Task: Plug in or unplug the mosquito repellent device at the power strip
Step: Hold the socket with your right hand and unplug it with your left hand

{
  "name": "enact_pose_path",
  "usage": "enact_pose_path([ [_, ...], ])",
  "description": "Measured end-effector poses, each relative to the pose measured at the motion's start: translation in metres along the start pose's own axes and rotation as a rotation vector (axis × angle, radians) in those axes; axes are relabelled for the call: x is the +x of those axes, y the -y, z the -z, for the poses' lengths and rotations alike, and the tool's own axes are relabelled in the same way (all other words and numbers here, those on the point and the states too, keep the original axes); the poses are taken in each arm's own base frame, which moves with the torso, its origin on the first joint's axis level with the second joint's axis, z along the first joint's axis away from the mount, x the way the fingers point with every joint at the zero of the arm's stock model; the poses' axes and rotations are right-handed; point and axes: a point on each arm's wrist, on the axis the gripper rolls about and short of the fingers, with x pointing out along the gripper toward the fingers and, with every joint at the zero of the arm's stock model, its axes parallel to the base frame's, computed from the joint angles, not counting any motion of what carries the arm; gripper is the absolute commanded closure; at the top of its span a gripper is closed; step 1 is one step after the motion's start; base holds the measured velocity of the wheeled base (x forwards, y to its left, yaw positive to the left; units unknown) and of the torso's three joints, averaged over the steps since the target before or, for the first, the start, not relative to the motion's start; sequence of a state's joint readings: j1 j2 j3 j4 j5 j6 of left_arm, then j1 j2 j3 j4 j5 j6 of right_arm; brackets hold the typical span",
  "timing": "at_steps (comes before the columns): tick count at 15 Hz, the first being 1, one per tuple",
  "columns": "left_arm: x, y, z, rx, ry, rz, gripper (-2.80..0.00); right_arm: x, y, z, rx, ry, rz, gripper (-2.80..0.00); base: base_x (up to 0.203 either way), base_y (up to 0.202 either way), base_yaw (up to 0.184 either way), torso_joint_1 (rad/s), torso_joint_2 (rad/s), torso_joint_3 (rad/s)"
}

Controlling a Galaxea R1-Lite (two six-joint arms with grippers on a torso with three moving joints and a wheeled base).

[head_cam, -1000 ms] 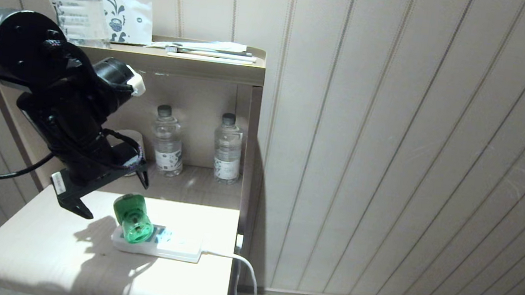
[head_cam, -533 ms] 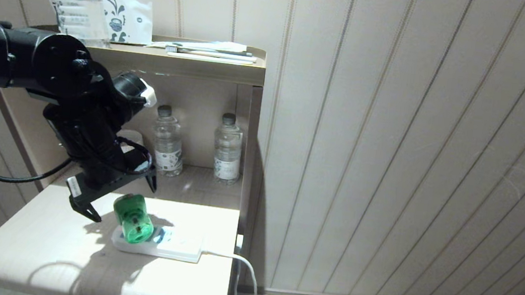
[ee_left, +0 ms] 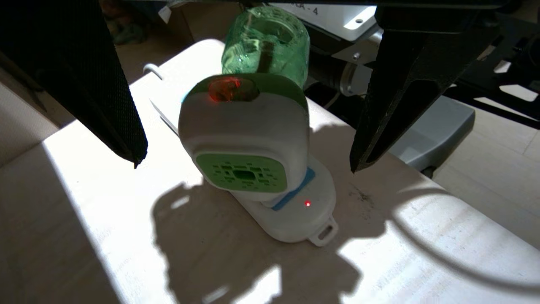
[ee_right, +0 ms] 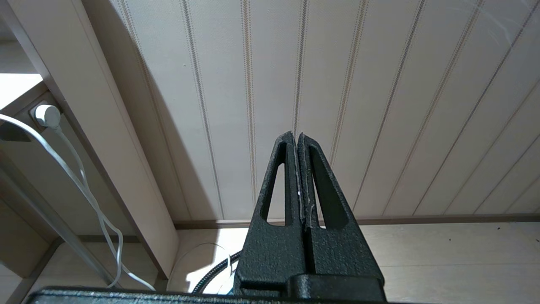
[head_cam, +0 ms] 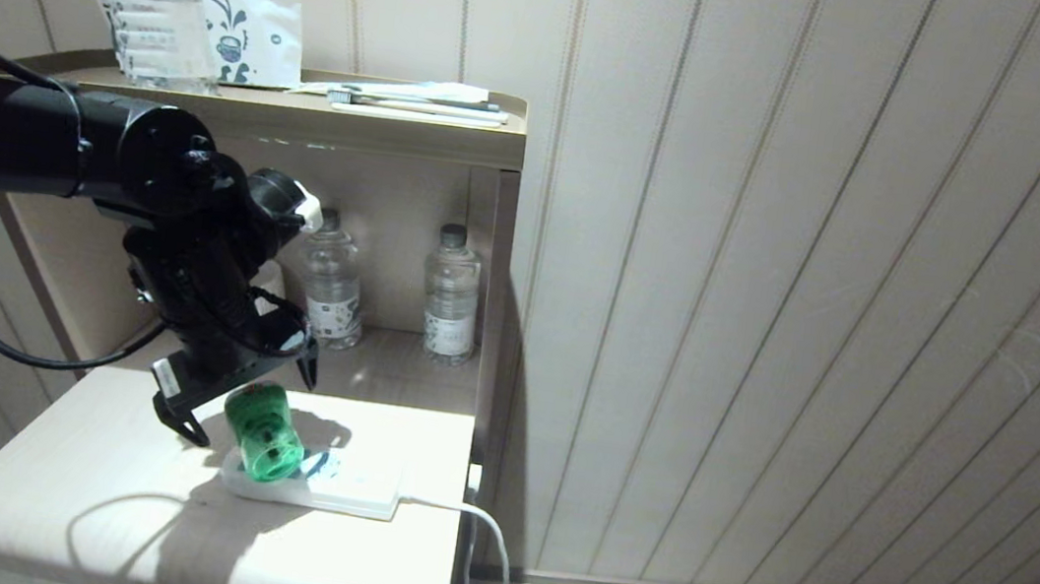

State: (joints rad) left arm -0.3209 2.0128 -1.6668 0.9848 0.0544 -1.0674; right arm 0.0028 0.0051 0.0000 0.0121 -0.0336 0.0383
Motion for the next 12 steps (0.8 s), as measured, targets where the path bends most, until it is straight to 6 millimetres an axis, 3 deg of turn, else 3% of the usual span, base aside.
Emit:
enact_pose_path([
  [12, 0.012, 0.006, 0.002, 0.065, 0.017, -0.052, -2.80, 0.000, 0.000, 0.000, 0.000, 0.000, 0.000, 0.00, 0.000, 0.000, 0.000, 0.000, 0.00, 0.000],
])
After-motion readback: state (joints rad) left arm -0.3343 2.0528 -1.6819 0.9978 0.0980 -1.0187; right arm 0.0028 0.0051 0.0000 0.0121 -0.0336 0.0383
